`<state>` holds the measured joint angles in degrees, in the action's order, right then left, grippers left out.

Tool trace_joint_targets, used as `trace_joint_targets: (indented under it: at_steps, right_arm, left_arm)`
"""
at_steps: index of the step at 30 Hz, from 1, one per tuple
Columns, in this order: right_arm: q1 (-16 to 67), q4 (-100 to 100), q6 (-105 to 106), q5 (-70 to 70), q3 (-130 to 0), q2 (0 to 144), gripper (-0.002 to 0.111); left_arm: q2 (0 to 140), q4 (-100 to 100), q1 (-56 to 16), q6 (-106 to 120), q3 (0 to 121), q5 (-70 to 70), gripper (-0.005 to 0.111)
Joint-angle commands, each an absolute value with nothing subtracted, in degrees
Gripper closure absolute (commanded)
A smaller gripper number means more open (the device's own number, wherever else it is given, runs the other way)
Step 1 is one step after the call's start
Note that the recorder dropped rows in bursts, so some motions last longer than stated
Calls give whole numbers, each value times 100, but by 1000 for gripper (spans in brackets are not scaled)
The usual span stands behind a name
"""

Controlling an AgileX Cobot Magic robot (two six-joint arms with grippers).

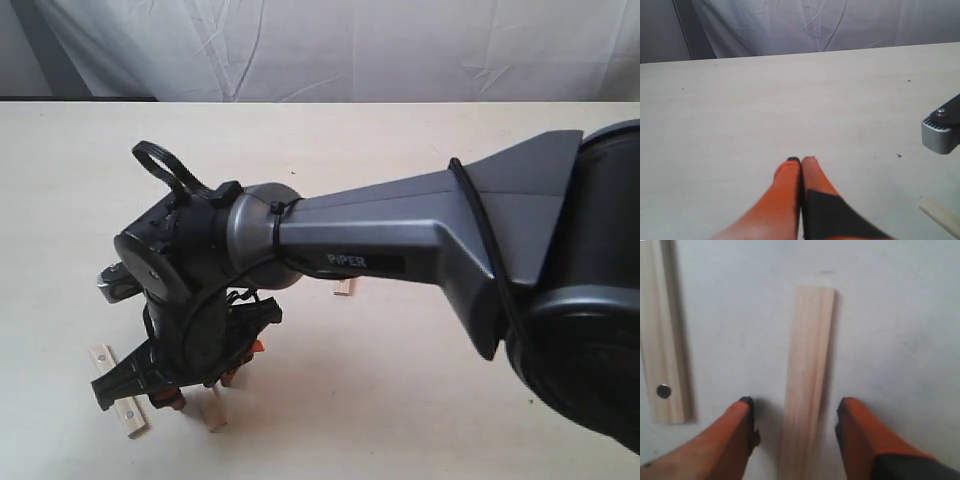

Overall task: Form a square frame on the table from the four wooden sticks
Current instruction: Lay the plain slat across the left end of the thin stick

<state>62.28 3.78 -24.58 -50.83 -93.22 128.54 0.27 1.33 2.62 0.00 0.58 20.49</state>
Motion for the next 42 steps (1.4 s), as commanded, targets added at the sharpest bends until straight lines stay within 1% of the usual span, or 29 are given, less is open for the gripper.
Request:
trace_joint_targets:
  at_steps: [1, 3, 5, 6, 13, 17, 21, 24, 38, 40, 42]
  right_arm:
    - [6237, 412, -2353, -5107, -9361, 12903, 66]
    - [6237, 401, -2353, -5153, -9361, 12903, 80]
    - [6237, 376, -2353, -5251, -9398, 12890, 100]
    - [6223, 341, -2353, -5311, -9428, 12860, 108]
    - [5703, 149, -2788, -5587, -9904, 12577, 107]
    - [5289, 45, -3673, -5508, -10064, 12496, 107]
    - [5104, -830, -5020, -5526, -10067, 12507, 107]
    - [5065, -1492, -5627, -5526, -10067, 12549, 107]
    - [4735, -1538, -5907, -5161, -10077, 12980, 107]
    - [4735, -1491, -5907, -5025, -10077, 13007, 102]
    - [4735, -1491, -5907, -4952, -10077, 13046, 92]
  left_arm:
    - [0, 134, 272, 0, 25, 1964, 107]
    - [0, 134, 272, 0, 25, 1964, 107]
    - [0, 134, 272, 0, 25, 1964, 107]
    - [0, 134, 272, 0, 25, 1964, 107]
    - [0, 134, 272, 0, 25, 1964, 107]
    - [0, 134, 272, 0, 25, 1964, 107]
    - [0, 134, 272, 0, 25, 1964, 107]
    - [0, 134, 272, 0, 25, 1964, 107]
    - [0, 134, 272, 0, 25, 1964, 107]
    - [0, 134, 272, 0, 25, 1964, 107]
    - [0, 134, 272, 0, 25, 1964, 107]
